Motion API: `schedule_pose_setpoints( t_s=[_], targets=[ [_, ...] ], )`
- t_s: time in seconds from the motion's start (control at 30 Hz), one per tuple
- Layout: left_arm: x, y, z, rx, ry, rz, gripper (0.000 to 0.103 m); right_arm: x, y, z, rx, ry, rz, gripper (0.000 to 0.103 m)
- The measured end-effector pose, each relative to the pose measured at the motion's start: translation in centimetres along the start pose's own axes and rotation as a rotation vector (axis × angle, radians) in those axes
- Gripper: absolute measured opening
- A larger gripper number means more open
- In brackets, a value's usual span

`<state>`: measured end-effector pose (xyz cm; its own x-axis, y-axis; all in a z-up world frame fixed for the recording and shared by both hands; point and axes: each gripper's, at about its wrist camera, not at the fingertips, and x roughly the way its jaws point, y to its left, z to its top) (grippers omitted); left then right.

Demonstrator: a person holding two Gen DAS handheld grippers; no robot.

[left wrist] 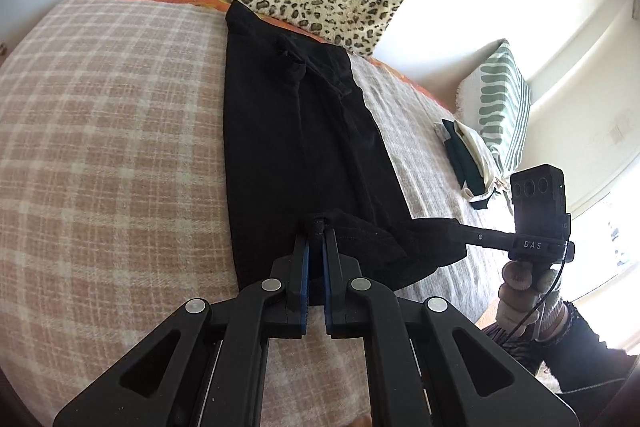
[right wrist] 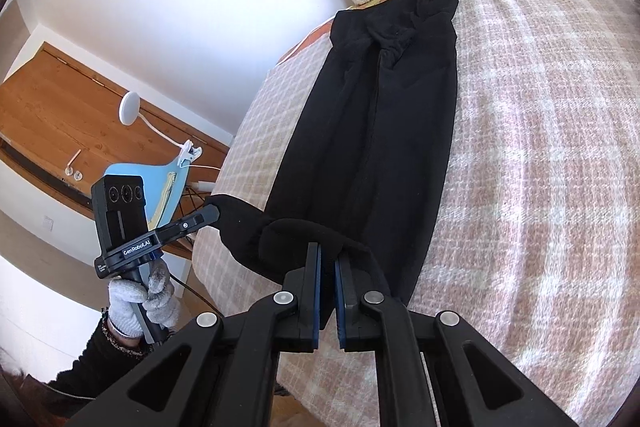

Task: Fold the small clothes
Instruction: 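Fold the black strip's hem end up toward its collar with both tools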

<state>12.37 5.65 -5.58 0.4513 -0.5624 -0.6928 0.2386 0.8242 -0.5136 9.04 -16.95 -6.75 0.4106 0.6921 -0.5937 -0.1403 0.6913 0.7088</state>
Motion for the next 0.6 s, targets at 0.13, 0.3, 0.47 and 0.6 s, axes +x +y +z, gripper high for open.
schedule_pose_setpoints(
  t_s=[0.13, 0.3, 0.47, 0.6],
  targets=[
    [1.4, 0.9, 0.6, -0.022, 0.022, 0.010, 0.004, 0.6, -1.7, 1.3, 0.020, 0.011, -0.039, 0.004],
    [2.5, 1.5, 1.1, -0.029, 0.036, 0.028, 0.004, 1.4, -2.3, 2.2, 0.035, 0.027, -0.048, 0.004],
    [3.6, 2.5, 1.4, -0.049, 0.050, 0.047, 0.004, 2.1, -2.7, 2.6, 0.038, 0.042, -0.070, 0.004],
    [4.4, 3.2, 1.4, -0.044, 0.061, 0.068, 0.004, 2.8, -3.6, 3.3, 0.069, 0.046, -0.083, 0.006]
  ],
)
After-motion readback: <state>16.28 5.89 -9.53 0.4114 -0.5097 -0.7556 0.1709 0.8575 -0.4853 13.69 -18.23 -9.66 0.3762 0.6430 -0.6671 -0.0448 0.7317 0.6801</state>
